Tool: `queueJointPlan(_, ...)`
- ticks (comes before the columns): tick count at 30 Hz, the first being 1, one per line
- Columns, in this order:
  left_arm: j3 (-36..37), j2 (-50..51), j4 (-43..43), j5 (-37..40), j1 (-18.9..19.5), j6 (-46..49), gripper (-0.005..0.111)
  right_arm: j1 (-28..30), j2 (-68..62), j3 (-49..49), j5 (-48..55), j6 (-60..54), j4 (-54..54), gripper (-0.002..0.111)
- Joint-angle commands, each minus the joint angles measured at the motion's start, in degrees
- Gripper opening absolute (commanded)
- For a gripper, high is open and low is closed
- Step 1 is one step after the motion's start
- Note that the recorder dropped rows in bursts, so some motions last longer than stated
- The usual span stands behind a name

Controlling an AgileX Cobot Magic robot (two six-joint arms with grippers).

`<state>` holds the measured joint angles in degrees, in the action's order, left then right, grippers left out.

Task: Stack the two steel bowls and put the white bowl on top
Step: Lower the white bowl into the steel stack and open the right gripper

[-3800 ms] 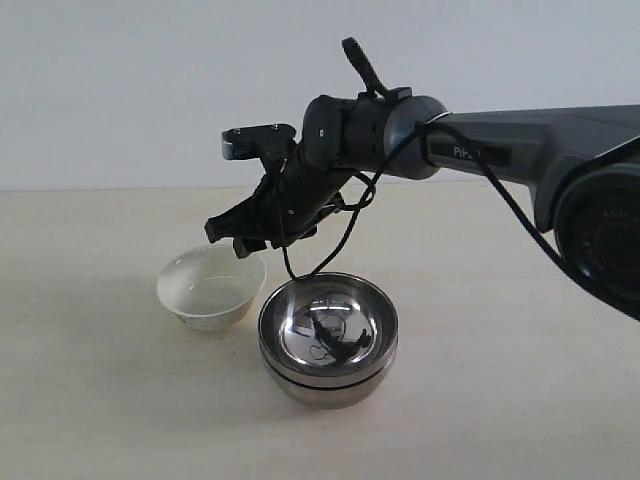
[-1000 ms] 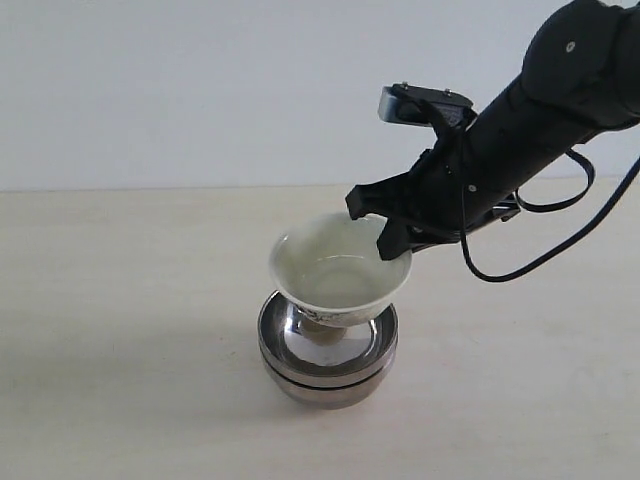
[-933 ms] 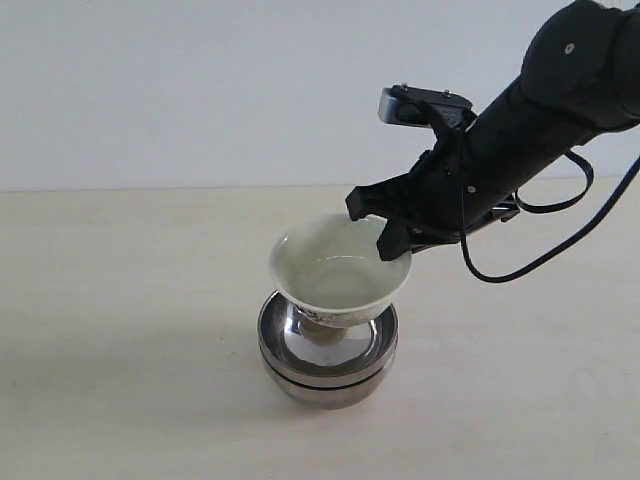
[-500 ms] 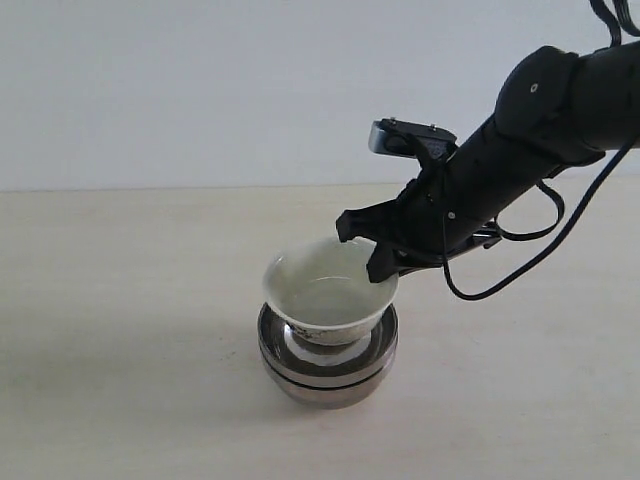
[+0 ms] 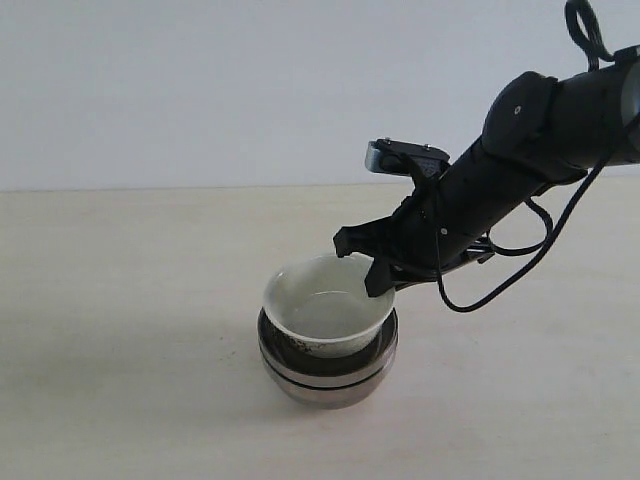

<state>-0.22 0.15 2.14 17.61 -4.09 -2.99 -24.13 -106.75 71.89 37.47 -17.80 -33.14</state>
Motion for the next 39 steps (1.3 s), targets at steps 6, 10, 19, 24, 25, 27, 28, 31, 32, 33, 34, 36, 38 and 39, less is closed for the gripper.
queueJointPlan(6, 0.2, -0.2, -0.1, 0.0, 0.1, 0.0, 0.004, 0.2, 0.1, 0.1, -1.0, -0.7, -1.3, 0.000)
queueJointPlan(10, 0.2, -0.2, -0.1, 0.0, 0.1, 0.0, 0.004, 0.2, 0.1, 0.1, -1.0, -0.7, -1.3, 0.000)
queueJointPlan(19, 0.2, -0.2, -0.1, 0.0, 0.1, 0.0, 0.004, 0.2, 0.1, 0.1, -0.8, 0.3, -1.4, 0.000)
queueJointPlan(24, 0.2, -0.2, -0.1, 0.0, 0.1, 0.0, 0.004, 0.2, 0.1, 0.1, 0.1, 0.3, -2.4, 0.029)
queueJointPlan(25, 0.2, -0.2, -0.1, 0.0, 0.1, 0.0, 0.004, 0.2, 0.1, 0.1, 0.1, 0.3, -2.5, 0.037)
queueJointPlan(27, 0.2, -0.2, -0.1, 0.0, 0.1, 0.0, 0.004, 0.2, 0.1, 0.1, 0.0, 0.1, -2.9, 0.056)
queueJointPlan(28, 0.2, -0.2, -0.1, 0.0, 0.1, 0.0, 0.004, 0.2, 0.1, 0.1, 0.2, -0.2, -3.0, 0.059)
queueJointPlan(31, 0.2, -0.2, -0.1, 0.0, 0.1, 0.0, 0.004, 0.2, 0.1, 0.1, 0.1, -0.7, -2.2, 0.047)
queueJointPlan(32, 0.2, -0.2, -0.1, 0.0, 0.1, 0.0, 0.004, 0.2, 0.2, 0.1, 0.0, -0.7, -1.7, 0.043)
queueJointPlan(33, 0.2, -0.2, -0.1, 0.0, 0.1, 0.0, 0.004, 0.2, 0.4, 0.1, -0.5, -0.6, -0.3, 0.042)
queueJointPlan(34, 0.2, -0.2, -0.1, 0.0, 0.1, 0.0, 0.004, 0.2, 0.8, 0.1, -1.0, -0.4, 0.3, 0.042)
queueJointPlan(36, 0.2, -0.2, -0.1, 0.0, 0.1, 0.0, 0.004, 0.2, 1.4, 0.1, -1.5, -0.4, 0.7, 0.041)
queueJointPlan(38, 0.2, -0.2, -0.1, 0.0, 0.1, 0.0, 0.004, 0.2, 1.7, 0.1, -1.9, -0.6, 0.8, 0.026)
queueJointPlan(39, 0.2, -0.2, -0.1, 0.0, 0.1, 0.0, 0.004, 0.2, 1.7, 0.1, -2.1, -0.8, 0.8, 0.020)
